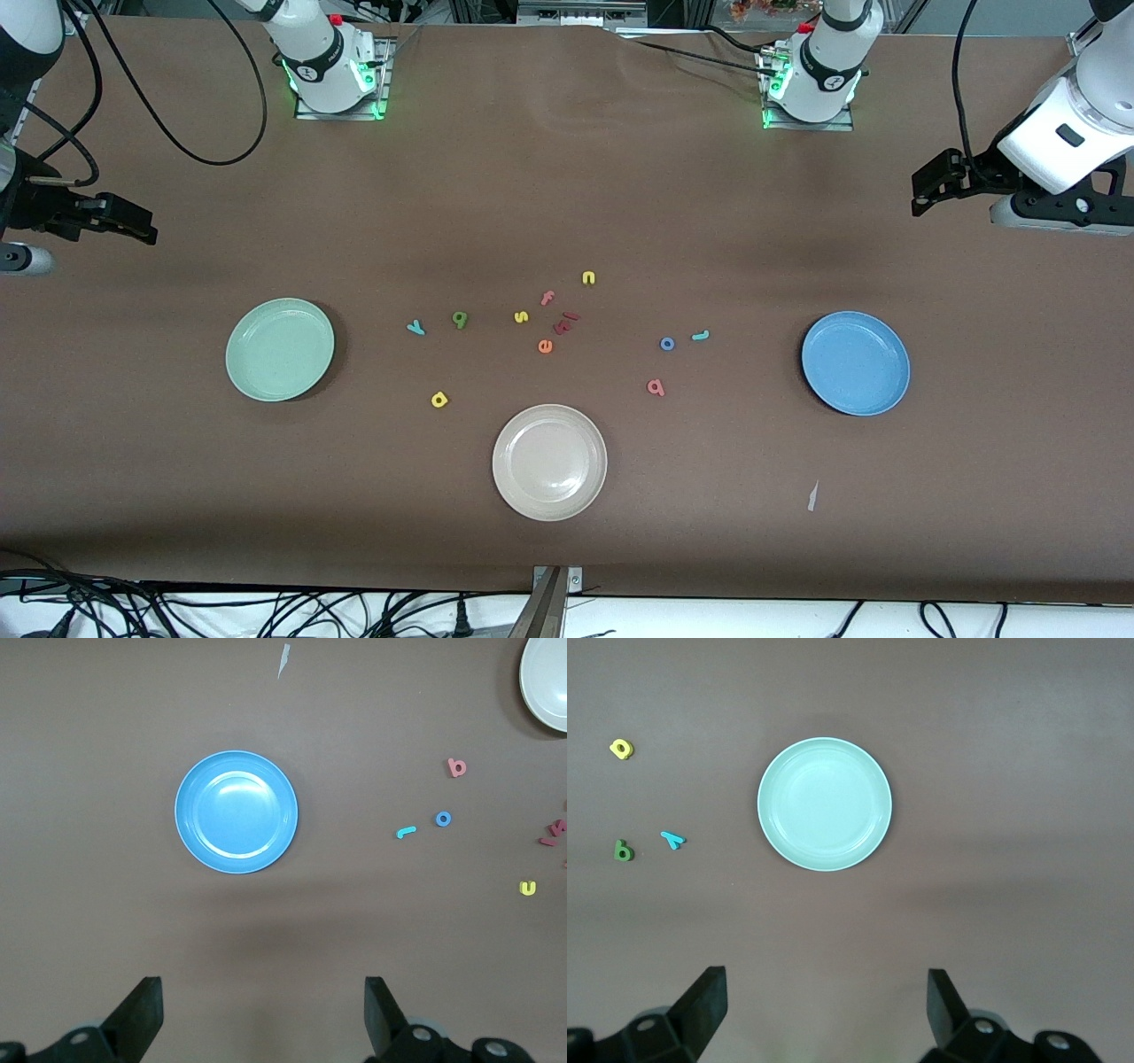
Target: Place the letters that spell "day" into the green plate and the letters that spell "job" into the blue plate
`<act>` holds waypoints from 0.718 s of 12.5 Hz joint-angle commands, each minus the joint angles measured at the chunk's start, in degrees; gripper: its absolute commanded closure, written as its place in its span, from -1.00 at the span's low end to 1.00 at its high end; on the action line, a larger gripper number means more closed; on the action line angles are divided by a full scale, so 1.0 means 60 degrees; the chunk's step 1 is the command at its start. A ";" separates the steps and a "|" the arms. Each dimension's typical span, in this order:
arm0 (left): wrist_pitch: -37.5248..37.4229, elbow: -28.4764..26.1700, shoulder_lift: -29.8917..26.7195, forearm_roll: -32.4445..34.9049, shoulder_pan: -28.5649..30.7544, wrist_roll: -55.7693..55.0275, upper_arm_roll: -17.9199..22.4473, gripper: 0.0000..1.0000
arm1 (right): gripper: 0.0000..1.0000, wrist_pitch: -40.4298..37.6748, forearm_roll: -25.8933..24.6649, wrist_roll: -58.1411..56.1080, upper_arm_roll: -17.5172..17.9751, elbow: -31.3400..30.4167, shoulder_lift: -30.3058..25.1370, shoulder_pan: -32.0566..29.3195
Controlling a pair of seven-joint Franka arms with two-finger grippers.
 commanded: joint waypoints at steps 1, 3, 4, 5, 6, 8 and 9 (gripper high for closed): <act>-0.0113 0.0042 -0.0061 0.0132 -0.0036 0.0145 -0.0014 -1.00 | -1.00 0.0032 -0.0025 0.0033 -0.0010 0.0014 -0.0013 0.0005; -0.0113 0.0086 0.0128 0.0089 -0.0168 0.0204 -0.0043 -1.00 | -1.00 -0.0026 -0.0025 -0.0011 -0.0010 0.0014 0.0002 0.0020; -0.0157 0.0101 0.0405 0.0059 -0.0270 0.0203 -0.0087 -1.00 | -1.00 0.0002 -0.0025 -0.0025 0.0005 0.0014 0.0002 0.0020; -0.0230 0.0072 0.0466 0.0044 -0.0401 0.0218 -0.0117 -1.00 | -1.00 0.0002 -0.0025 -0.0040 0.0005 0.0014 0.0002 0.0006; -0.0245 0.0072 0.0698 0.0044 -0.0519 0.0233 -0.0131 -1.00 | -1.00 0.0002 -0.0010 -0.0040 0.0005 0.0014 0.0002 0.0005; -0.0129 0.0101 0.1152 0.0030 -0.0913 0.0218 -0.0131 -1.00 | -1.00 0.0046 -0.0010 -0.0011 0.0005 0.0014 0.0031 0.0020; -0.0070 0.0232 0.1575 -0.0014 -0.1264 0.0204 -0.0131 -1.00 | -1.00 0.0061 0.0120 0.0004 0.0034 0.0014 0.0089 0.0035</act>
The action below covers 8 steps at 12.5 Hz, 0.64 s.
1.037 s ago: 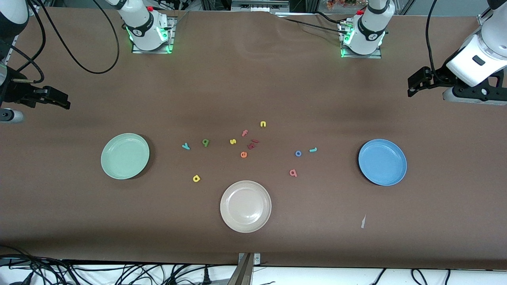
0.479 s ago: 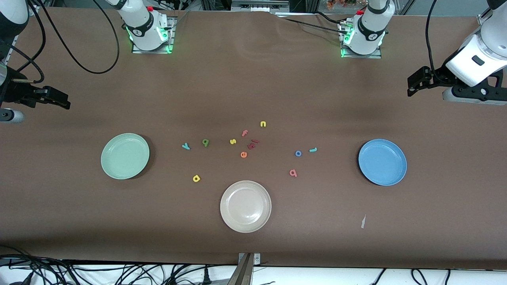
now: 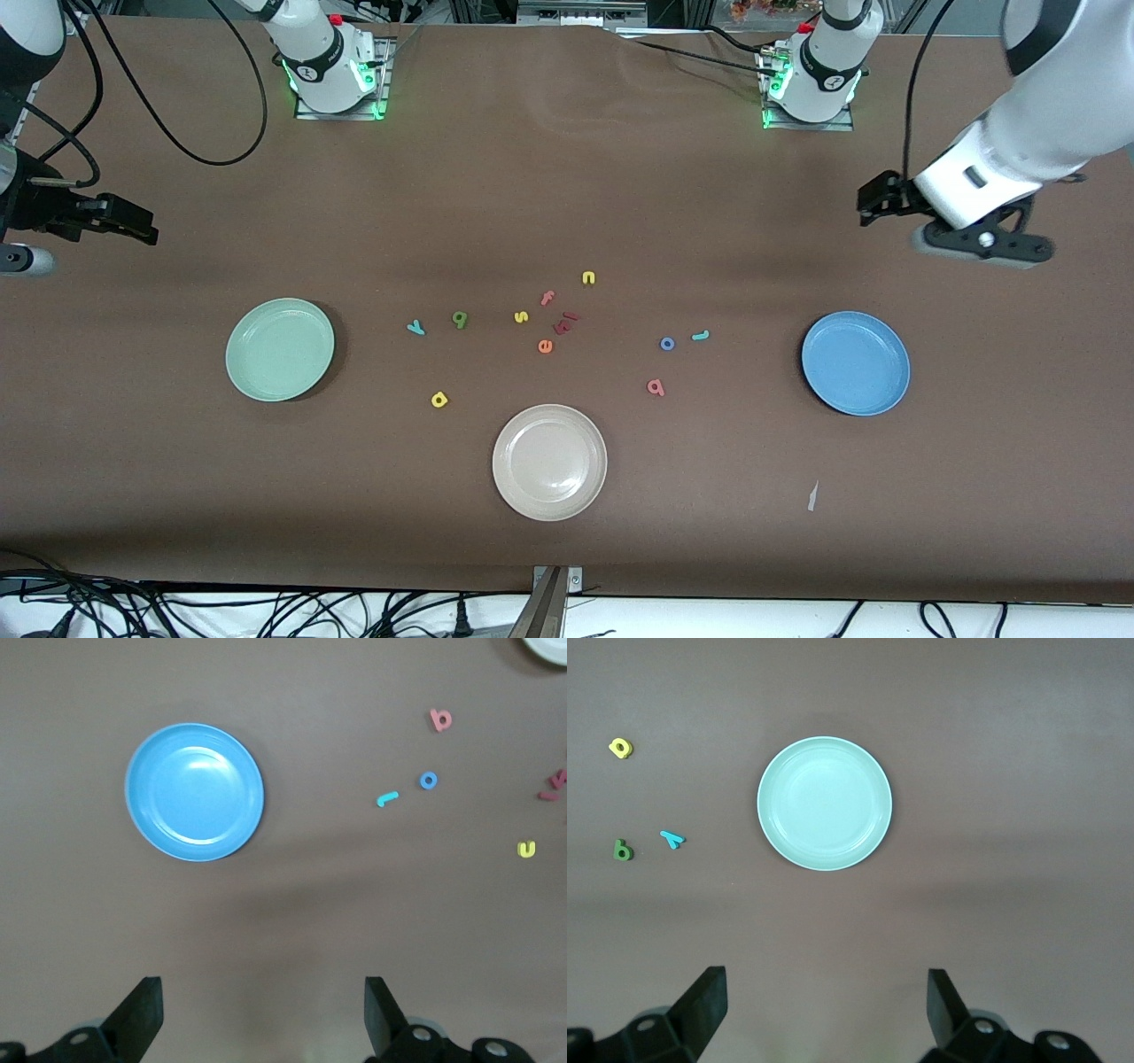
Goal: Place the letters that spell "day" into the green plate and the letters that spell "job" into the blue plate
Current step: 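Move the left gripper to pink b while the right gripper nears cyan y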
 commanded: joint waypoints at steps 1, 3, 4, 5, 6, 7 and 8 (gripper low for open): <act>0.0071 0.0839 0.1112 0.0027 -0.0770 0.0186 0.0048 -1.00 | -1.00 0.0074 0.0265 0.0033 0.0031 0.0022 0.0123 0.0134; 0.0086 0.1560 0.2066 -0.0147 -0.1254 0.0187 0.0033 -1.00 | -1.00 0.0249 0.0441 0.0033 0.0031 0.0022 0.0328 0.0382; 0.0115 0.1838 0.2592 -0.0178 -0.1518 0.0201 0.0033 -1.00 | -1.00 0.0366 0.0442 0.0033 0.0031 0.0022 0.0431 0.0558; 0.0449 0.2233 0.3090 -0.0178 -0.1622 0.0201 0.0033 -1.00 | -1.00 0.0440 0.0442 0.0033 0.0031 0.0022 0.0606 0.0763; 0.0974 0.2353 0.3516 -0.0193 -0.1753 0.0201 0.0033 -1.00 | -1.00 0.0484 0.0442 0.0033 0.0031 0.0022 0.0868 0.0997; 0.1647 0.2354 0.3868 -0.0207 -0.1871 0.0129 0.0033 -1.00 | -1.00 0.0615 0.0442 0.0033 0.0031 0.0022 0.1118 0.1202; 0.2349 0.2354 0.4263 -0.0208 -0.1886 0.0099 0.0033 -1.00 | -1.00 0.0863 0.0456 0.0033 0.0031 0.0022 0.1381 0.1378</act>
